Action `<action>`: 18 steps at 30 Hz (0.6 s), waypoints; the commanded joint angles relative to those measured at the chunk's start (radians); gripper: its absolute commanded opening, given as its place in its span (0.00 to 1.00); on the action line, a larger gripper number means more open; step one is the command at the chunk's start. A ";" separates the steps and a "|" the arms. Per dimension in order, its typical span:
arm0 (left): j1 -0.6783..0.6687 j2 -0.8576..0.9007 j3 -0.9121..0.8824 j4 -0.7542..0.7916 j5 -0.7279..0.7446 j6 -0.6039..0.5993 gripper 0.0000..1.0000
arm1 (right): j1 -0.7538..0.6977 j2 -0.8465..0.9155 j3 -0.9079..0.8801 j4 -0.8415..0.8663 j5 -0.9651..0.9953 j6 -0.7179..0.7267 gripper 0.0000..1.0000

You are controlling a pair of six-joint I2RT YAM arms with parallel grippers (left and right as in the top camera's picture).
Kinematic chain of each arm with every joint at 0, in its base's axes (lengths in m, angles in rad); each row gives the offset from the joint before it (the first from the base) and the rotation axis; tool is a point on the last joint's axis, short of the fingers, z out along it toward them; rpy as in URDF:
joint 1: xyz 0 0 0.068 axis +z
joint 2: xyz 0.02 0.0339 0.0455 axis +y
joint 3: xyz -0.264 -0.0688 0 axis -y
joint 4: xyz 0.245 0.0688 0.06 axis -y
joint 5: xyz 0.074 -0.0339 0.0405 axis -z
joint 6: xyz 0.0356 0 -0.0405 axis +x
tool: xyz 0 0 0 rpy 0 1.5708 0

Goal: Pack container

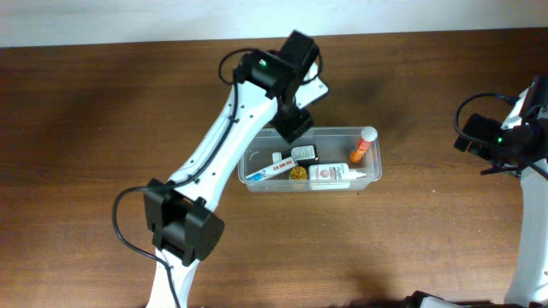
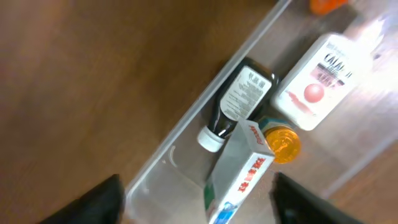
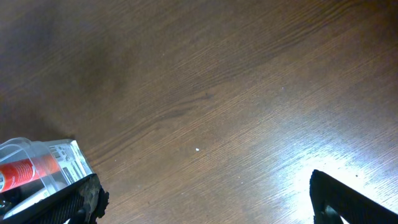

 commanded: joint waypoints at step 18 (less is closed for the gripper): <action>0.232 -0.396 0.150 -0.285 -0.195 -0.356 0.99 | -0.003 0.002 0.015 0.003 -0.002 0.005 0.98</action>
